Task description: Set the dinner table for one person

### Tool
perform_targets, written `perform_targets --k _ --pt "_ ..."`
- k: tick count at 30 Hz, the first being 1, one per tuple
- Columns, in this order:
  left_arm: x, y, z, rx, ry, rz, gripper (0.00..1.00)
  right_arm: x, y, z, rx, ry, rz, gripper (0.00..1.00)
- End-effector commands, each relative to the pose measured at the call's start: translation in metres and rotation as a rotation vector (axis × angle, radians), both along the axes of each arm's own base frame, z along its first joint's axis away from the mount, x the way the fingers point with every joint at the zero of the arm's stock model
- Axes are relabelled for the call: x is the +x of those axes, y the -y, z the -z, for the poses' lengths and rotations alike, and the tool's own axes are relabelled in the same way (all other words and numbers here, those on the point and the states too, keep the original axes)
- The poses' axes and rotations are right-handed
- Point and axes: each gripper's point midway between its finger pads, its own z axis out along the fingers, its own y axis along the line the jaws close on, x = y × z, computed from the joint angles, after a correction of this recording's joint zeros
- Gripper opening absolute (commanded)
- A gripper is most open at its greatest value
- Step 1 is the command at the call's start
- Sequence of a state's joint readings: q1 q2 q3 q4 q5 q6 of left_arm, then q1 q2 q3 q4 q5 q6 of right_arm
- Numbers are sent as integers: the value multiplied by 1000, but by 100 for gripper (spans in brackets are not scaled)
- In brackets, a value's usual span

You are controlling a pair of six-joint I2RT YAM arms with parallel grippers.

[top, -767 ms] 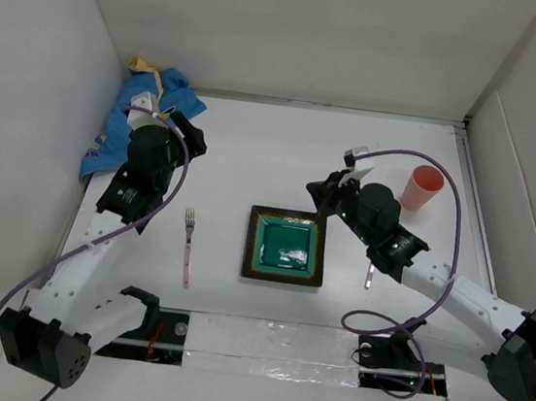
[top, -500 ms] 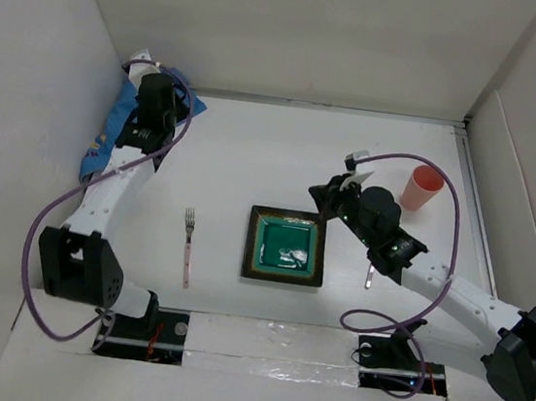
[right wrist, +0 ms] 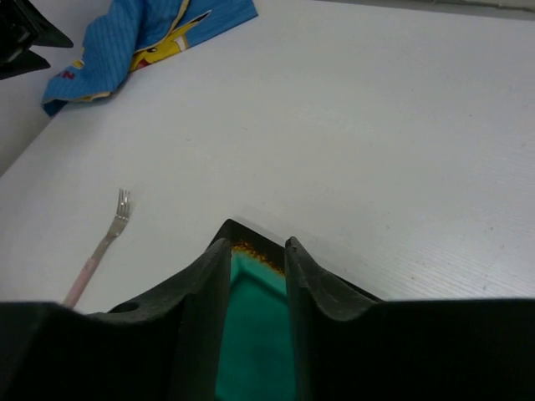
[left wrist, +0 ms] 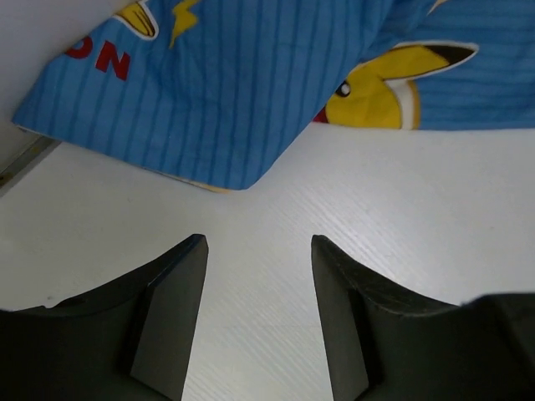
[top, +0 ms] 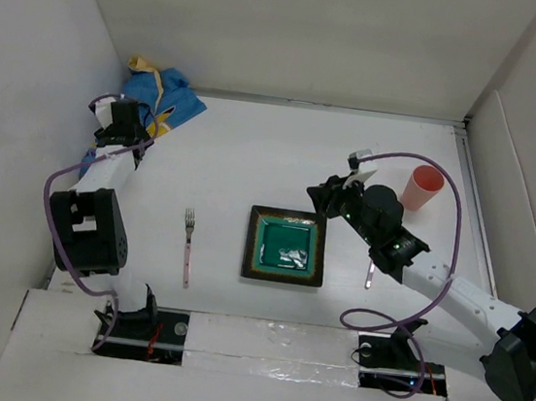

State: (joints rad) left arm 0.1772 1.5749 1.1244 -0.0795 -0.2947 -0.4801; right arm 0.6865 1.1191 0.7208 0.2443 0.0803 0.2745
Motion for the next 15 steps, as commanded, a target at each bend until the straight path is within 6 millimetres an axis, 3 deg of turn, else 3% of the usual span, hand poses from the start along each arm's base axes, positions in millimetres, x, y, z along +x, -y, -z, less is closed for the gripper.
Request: perform_targets --k 1,3,7,9,15 --pt "-6 -11 16 88 -121 1 49 4 3 -20 35 52 1 44" --pt "-12 -11 30 95 -183 20 55 3 1 -20 44 59 -12 54" --pt "-10 -17 56 103 -268 0 63 3 0 -17 39 48 -28 55" --pt "-7 -25 62 120 -307 -39 68 3 -2 -16 41 48 -38 56" --pt "4 -30 65 108 -250 -113 69 -1 -9 -17 43 46 -83 56"
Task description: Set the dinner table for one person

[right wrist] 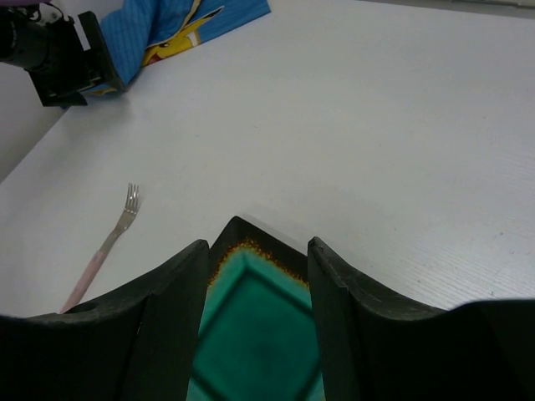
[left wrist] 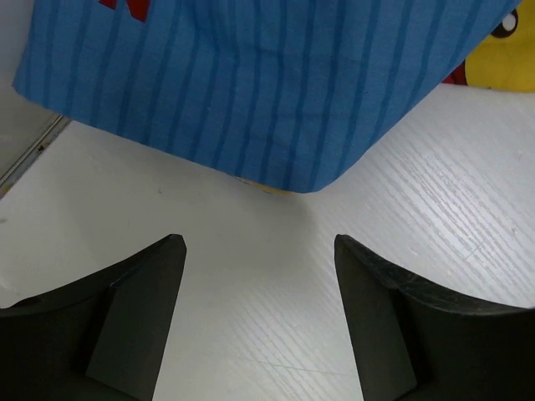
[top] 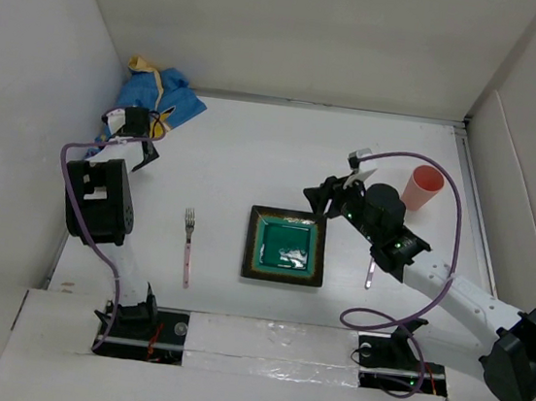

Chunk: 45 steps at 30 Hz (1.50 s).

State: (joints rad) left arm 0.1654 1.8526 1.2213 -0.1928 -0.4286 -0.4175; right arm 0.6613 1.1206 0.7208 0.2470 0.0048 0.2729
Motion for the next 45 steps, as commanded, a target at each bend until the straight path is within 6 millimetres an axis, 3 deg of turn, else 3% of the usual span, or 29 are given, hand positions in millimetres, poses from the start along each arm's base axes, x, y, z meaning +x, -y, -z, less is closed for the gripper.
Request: perform_targets --k 1,7,12,15,16,17,18,20,24,25,27,28,32,38,39,40,42,43,45 --pt "16 -12 -23 32 98 -79 69 0 -7 -17 38 50 -39 56" --pt "32 -18 -7 38 72 -109 69 -5 -13 -19 48 53 -83 56" --pt "47 -19 3 30 56 -96 60 -1 -19 -11 39 35 -95 56" --pt "55 -14 9 2 63 -67 36 -2 -22 -9 31 31 -103 56" --pt "58 -10 9 -18 70 -48 14 -1 -23 -9 34 31 -101 56" --pt "62 -9 8 -23 81 -36 6 0 -23 -7 30 28 -98 56" --pt "67 2 6 -29 86 -4 0 0 -23 -7 29 27 -97 56" --pt "81 17 -4 -32 115 50 0 1 -22 -7 26 28 -89 56" --pt "106 89 -22 -85 176 239 0 3 -20 -5 22 25 -74 56" --pt "111 127 -25 -98 188 324 0 5 -19 -5 21 26 -68 56" --pt "121 170 -35 -111 214 420 0 7 -17 -3 15 22 -47 56" --pt "121 209 -37 -131 213 501 0 8 -17 -2 11 18 -44 56" --pt "132 288 -56 -204 277 664 0 11 -14 2 2 11 -22 56" --pt "158 366 -97 -316 414 791 0 18 -10 12 -21 -6 20 56" --pt "154 399 -106 -373 440 851 0 22 -8 16 -33 -12 45 51" --pt "154 400 -106 -373 440 852 0 22 -8 16 -34 -12 45 51" --pt "152 429 -120 -395 484 905 0 27 -6 22 -45 -22 69 34" --pt "151 437 -122 -391 494 925 7 27 -5 25 -55 -30 73 14" --pt "147 452 -128 -421 502 980 21 30 -3 32 -71 -43 93 3"
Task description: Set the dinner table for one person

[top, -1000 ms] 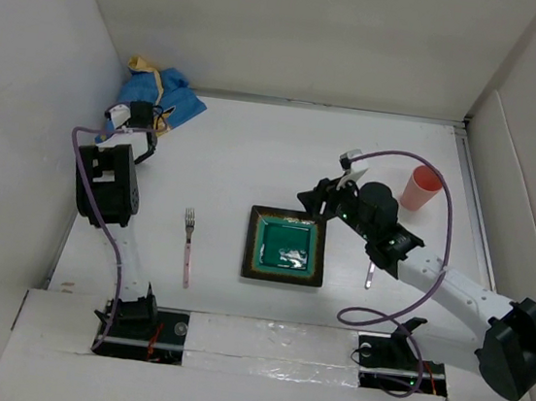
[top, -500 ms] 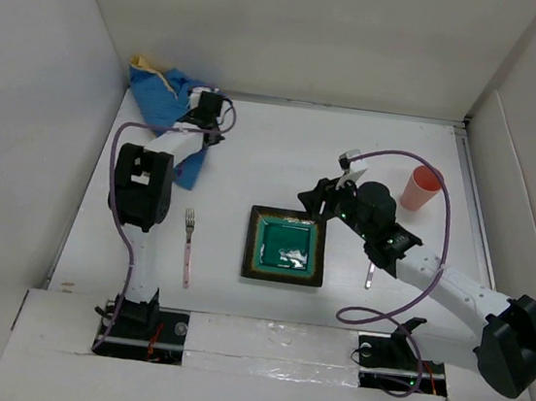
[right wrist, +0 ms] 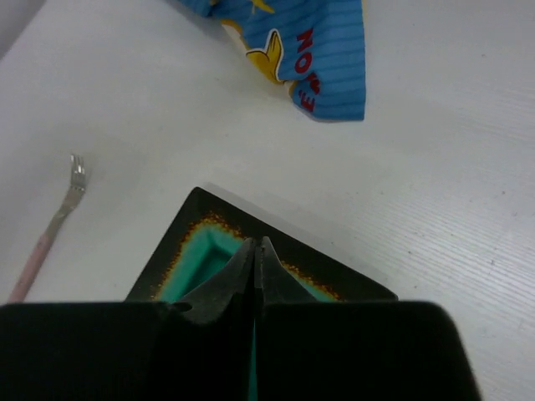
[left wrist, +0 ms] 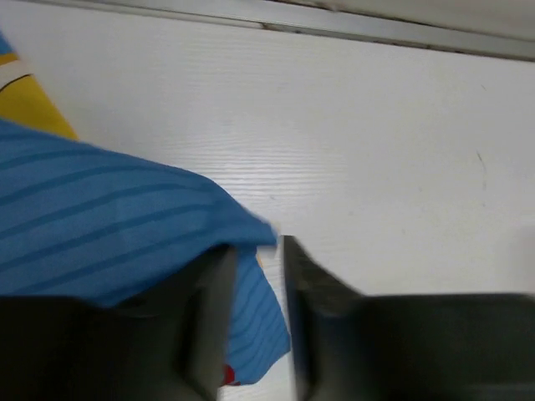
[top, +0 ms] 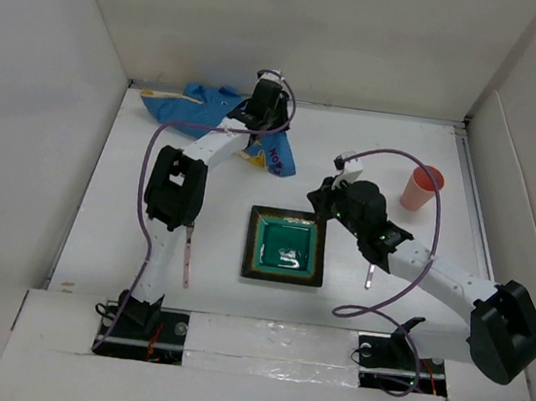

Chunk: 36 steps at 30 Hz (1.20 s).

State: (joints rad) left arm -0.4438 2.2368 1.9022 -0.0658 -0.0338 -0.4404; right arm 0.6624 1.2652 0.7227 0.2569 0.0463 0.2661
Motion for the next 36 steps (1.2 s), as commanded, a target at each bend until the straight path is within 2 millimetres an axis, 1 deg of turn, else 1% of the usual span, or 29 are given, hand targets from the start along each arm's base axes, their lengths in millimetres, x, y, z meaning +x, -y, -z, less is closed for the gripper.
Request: perform_targets --k 1,2,3,4,5,6,7,8,9,10,11,13,14,15,16,17,18,20,21,22,24,25,26,28,29,30,33,35,36 --pt "-8 50 -47 -91 95 134 35 16 1 -18 17 51 60 3" --pt "-12 48 -53 -91 99 138 43 20 3 -14 14 44 74 5" --pt "-15 46 -58 -90 107 137 49 20 2 -9 9 33 72 9" --pt "-18 40 -62 -77 117 122 58 26 2 -1 7 19 78 28" --pt "-25 33 -83 -94 173 112 60 30 3 4 3 13 86 38" --pt "-29 28 -94 -100 197 99 64 32 -1 9 3 3 77 48" --pt "-28 13 -101 -92 221 45 65 44 0 19 -3 -24 91 62" --pt "-37 -3 -115 -121 250 5 64 50 -1 25 -5 -41 90 65" --pt "-38 -20 -120 -129 265 -61 64 55 -14 36 -8 -79 54 70" --pt "-42 -32 -119 -148 263 -99 63 58 -12 50 -20 -112 56 71" --pt "-49 -56 -113 -199 261 -168 62 67 -18 45 4 -115 33 72" --pt "-51 -87 -101 -233 245 -248 61 77 -25 51 24 -144 28 72" --pt "-53 -102 -81 -232 202 -281 61 89 -29 57 24 -158 25 72" --pt "-45 -134 -68 -260 166 -358 61 90 -36 61 32 -172 -5 72" --pt "-43 -144 -56 -276 125 -361 60 93 -42 62 42 -181 -18 72" --pt "-42 -159 -32 -275 61 -392 60 99 -42 66 41 -194 -18 72" --pt "-37 -188 -22 -308 31 -437 60 104 -49 70 40 -204 -34 72" --pt "-37 -210 1 -322 -12 -466 60 107 -52 77 30 -230 -34 72" --pt "-35 -221 4 -319 -15 -484 61 111 -53 83 28 -239 -29 72" --pt "-33 -242 9 -310 -17 -522 62 113 -55 86 33 -245 -26 72" --pt "-25 -259 23 -313 -50 -544 63 115 -56 97 24 -265 -23 72" --pt "-23 -275 27 -318 -61 -573 64 117 -58 98 26 -271 -25 72" --pt "-17 -280 35 -321 -78 -577 64 117 -58 100 24 -275 -24 72" --pt "-12 -288 42 -331 -93 -583 73 119 -65 106 18 -287 -31 71" --pt "-5 -293 44 -331 -91 -584 75 121 -65 106 12 -284 -24 71" --pt "-3 -299 46 -332 -95 -591 76 120 -69 108 6 -287 -29 70" --pt "4 -310 61 -330 -131 -614 76 128 -69 111 -11 -291 -10 68" --pt "12 -309 66 -336 -135 -610 75 128 -76 113 -12 -293 -18 66" --pt "13 -317 70 -330 -137 -625 75 129 -76 114 -11 -294 -17 64"
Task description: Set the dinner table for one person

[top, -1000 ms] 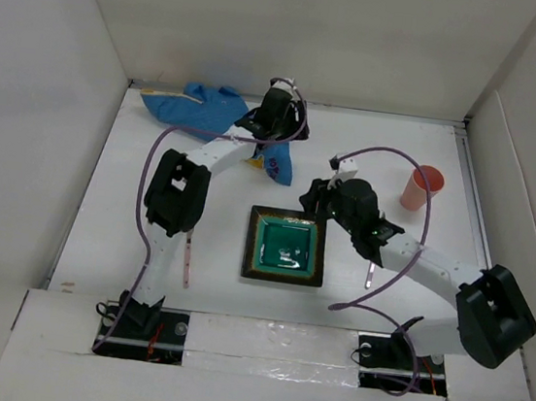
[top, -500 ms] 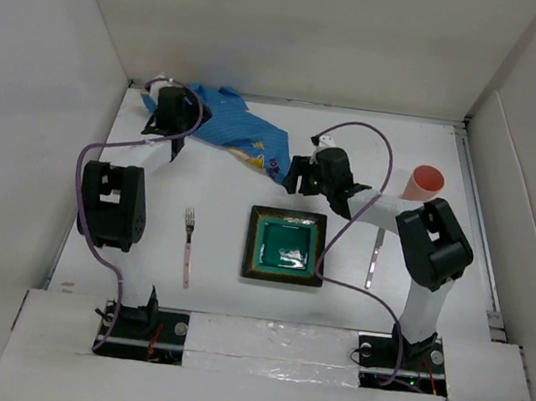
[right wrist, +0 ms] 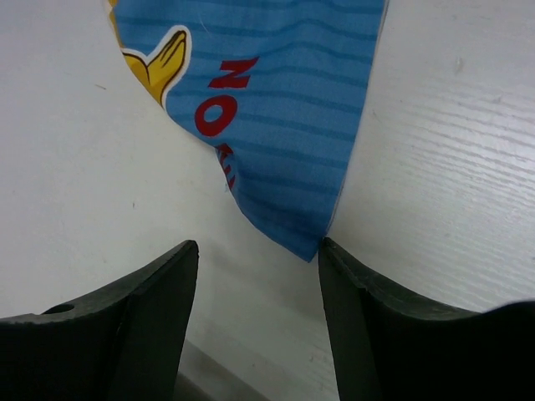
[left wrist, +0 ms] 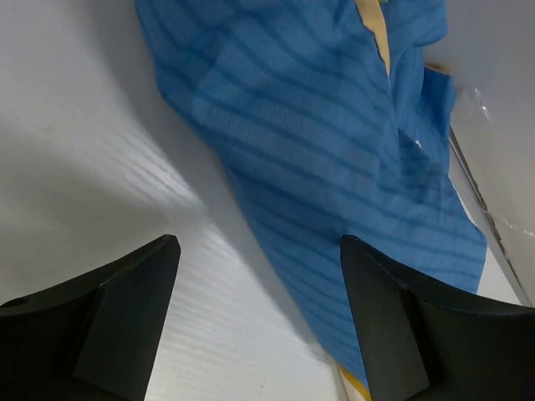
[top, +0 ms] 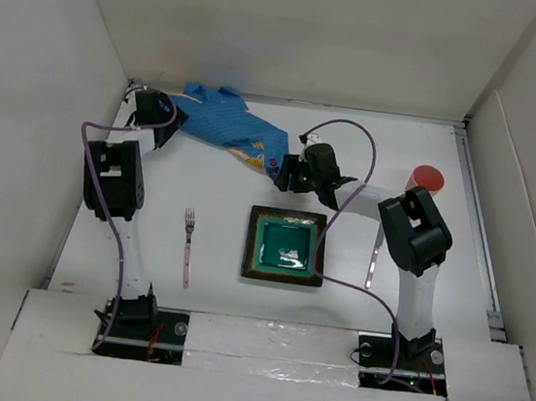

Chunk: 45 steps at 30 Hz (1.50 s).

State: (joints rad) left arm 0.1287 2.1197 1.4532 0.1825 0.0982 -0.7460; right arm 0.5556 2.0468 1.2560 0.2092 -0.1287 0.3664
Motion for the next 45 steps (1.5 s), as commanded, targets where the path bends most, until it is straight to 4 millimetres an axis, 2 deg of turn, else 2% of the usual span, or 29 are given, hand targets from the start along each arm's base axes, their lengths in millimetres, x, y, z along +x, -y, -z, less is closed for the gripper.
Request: perform_targets --k 1,8,11,12,15,18,19,20,21,22,23,25,26,27,28,29,30,31,32,33,34,36,37,38,39,41,42,43,45 --pt "10 -7 0 -13 -1 -2 75 12 -14 -19 30 47 3 64" --pt "39 -3 25 -70 -9 9 71 18 -21 -28 76 77 5 47" --pt "50 2 27 -108 27 23 46 20 -22 -39 100 108 5 27" --pt "53 5 23 -121 46 37 24 20 -23 -46 107 124 2 15" --pt "61 8 2 -130 101 54 0 22 -22 -58 112 148 3 0" --pt "65 8 -51 -88 201 83 0 21 -21 -93 131 219 -11 0" --pt "62 7 -114 -51 304 95 0 15 -17 -130 158 282 -21 0" --pt "62 7 -115 -38 308 101 0 14 -18 -129 158 279 -24 0" --pt "60 5 -135 -16 339 98 0 11 -15 -141 152 298 -34 0" --pt "53 5 -177 8 400 103 0 7 -13 -153 155 315 -39 0" --pt "49 5 -202 27 439 109 0 -1 -9 -180 174 355 -47 0" --pt "33 8 -254 67 513 131 0 -13 -2 -203 177 386 -63 0" --pt "29 11 -278 81 555 149 0 -24 3 -231 204 429 -72 0" --pt "25 17 -295 102 581 191 0 -32 7 -242 209 446 -78 0" --pt "21 24 -295 102 539 217 0 -35 13 -252 217 458 -74 0" --pt "19 22 -326 135 577 213 0 -45 13 -265 238 472 -107 0" --pt "17 30 -336 161 587 226 0 -47 26 -283 249 493 -95 0" --pt "15 38 -330 187 550 252 0 -50 30 -287 252 492 -103 0" --pt "15 37 -345 208 573 249 0 -55 29 -291 258 489 -122 0" --pt "15 41 -345 205 571 278 0 -54 36 -290 239 485 -114 0" --pt "23 44 -323 184 518 304 0 -51 42 -286 231 476 -100 0" --pt "30 58 -318 163 508 367 0 -46 50 -273 224 450 -76 0" --pt "41 58 -285 149 434 379 11 -42 58 -257 213 421 -60 0" --pt "46 68 -279 170 427 413 23 -40 61 -248 213 401 -55 0" --pt "51 66 -265 180 396 410 46 -39 60 -240 216 388 -51 0" --pt "60 83 -219 162 304 471 66 -27 70 -203 171 310 -14 0" --pt "62 84 -205 156 274 480 74 -24 70 -194 155 292 -11 0" --pt "62 84 -180 143 220 491 78 -19 76 -183 142 271 7 0" --pt "60 87 -161 153 174 503 80 -10 82 -155 108 222 42 0"
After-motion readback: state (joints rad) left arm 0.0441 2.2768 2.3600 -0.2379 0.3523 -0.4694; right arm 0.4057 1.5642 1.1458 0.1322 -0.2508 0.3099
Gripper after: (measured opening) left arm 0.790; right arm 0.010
